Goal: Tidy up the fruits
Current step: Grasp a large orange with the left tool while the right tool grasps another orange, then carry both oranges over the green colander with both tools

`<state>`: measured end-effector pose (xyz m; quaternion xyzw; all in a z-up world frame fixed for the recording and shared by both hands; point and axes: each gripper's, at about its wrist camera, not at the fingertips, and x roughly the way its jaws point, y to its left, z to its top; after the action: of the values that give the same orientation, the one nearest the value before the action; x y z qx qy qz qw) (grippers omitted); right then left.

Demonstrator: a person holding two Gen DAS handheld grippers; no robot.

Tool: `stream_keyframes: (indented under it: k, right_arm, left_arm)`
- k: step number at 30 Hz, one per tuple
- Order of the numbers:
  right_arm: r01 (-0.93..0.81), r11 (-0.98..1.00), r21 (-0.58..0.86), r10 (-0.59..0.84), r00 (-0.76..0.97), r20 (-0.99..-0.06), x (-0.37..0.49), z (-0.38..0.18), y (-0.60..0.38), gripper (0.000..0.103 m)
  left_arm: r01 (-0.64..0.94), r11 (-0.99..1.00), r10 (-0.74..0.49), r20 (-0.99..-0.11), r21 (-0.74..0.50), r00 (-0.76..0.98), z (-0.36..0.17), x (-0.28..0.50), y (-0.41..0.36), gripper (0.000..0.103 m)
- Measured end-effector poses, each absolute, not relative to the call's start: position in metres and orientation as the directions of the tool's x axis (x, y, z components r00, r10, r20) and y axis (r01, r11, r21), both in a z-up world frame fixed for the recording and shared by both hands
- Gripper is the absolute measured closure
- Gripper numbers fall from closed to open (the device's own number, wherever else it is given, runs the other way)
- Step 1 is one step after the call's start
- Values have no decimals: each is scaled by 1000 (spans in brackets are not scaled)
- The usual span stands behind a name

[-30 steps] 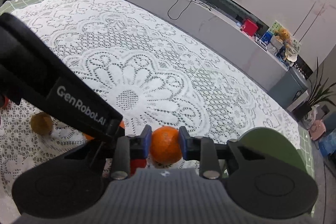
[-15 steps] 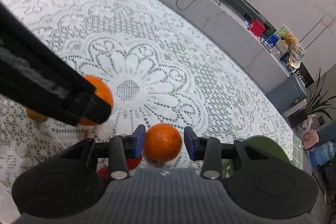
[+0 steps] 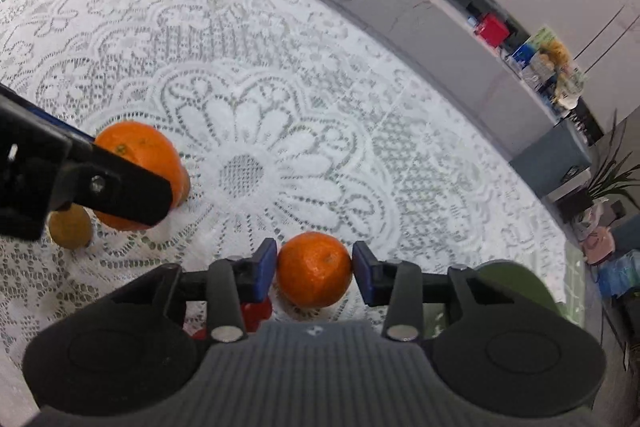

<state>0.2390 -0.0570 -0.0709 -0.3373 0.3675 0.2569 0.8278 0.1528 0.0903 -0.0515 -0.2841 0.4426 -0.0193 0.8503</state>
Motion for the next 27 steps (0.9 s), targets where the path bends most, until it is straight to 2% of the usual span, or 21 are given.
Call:
stream_keyframes:
  k: [11, 17, 27]
  right_arm:
    - [-590, 752, -295, 283, 693, -664, 203, -21, -81, 65]
    - [-556, 812, -176, 337, 693, -638, 184, 0, -107, 65]
    - [-480, 874, -77, 353, 734, -580, 153, 21, -156, 65]
  left_arm:
    - [-194, 847, -273, -717, -496, 642, -31, 137, 85, 53]
    - [-169, 854, -274, -702, -492, 657, -19, 128, 75, 53]
    - [-102, 877, -290, -688, -469, 665, -3, 118, 46, 53]
